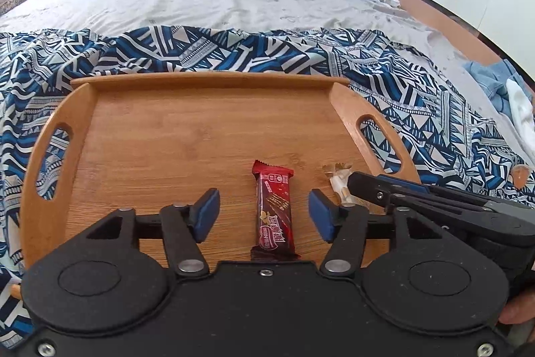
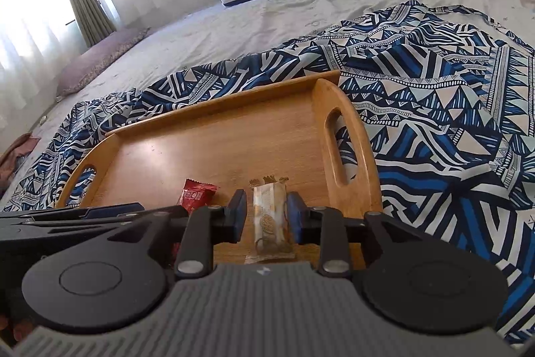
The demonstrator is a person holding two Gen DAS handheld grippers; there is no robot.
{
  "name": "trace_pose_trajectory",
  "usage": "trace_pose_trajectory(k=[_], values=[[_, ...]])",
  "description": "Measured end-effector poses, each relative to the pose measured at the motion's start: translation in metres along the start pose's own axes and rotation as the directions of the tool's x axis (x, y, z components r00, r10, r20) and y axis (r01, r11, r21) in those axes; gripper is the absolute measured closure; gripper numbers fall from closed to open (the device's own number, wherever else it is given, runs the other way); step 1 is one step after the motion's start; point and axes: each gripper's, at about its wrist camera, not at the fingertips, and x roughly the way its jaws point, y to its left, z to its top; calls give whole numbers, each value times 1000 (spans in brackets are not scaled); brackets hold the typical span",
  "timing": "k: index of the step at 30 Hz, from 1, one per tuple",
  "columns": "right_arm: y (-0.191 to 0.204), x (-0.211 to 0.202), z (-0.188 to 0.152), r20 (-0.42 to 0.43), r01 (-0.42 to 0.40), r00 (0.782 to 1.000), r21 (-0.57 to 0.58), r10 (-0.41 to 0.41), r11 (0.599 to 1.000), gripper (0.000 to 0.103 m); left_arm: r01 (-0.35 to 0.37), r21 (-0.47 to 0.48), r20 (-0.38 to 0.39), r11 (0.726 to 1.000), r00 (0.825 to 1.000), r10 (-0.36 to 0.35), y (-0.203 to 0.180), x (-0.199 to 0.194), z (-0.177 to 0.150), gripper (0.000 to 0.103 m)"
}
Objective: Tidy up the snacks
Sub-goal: 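Release the red bar onto the tray with the left tool while the right tool releases the pastry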
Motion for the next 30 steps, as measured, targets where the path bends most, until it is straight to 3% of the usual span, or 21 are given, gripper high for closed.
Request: trace_pose_trajectory(k=[5, 8, 20, 30], values=[[6, -15, 3, 26, 2, 1000, -22, -1, 1000, 47, -22, 8, 37, 1000, 999, 22, 5, -21, 0, 24], [10, -27, 4, 43, -2, 999, -38, 4, 999, 43, -25, 5, 62, 1000, 998, 25, 8, -36, -1, 18], [36, -89, 1, 135, -13, 990, -115, 28, 993, 18, -53, 23, 142, 998, 989, 49, 23, -111, -21, 5], [61, -136, -16, 192, -17, 980, -173, 50, 985, 13, -59, 38, 194, 998, 980, 51, 35, -177, -53, 2]])
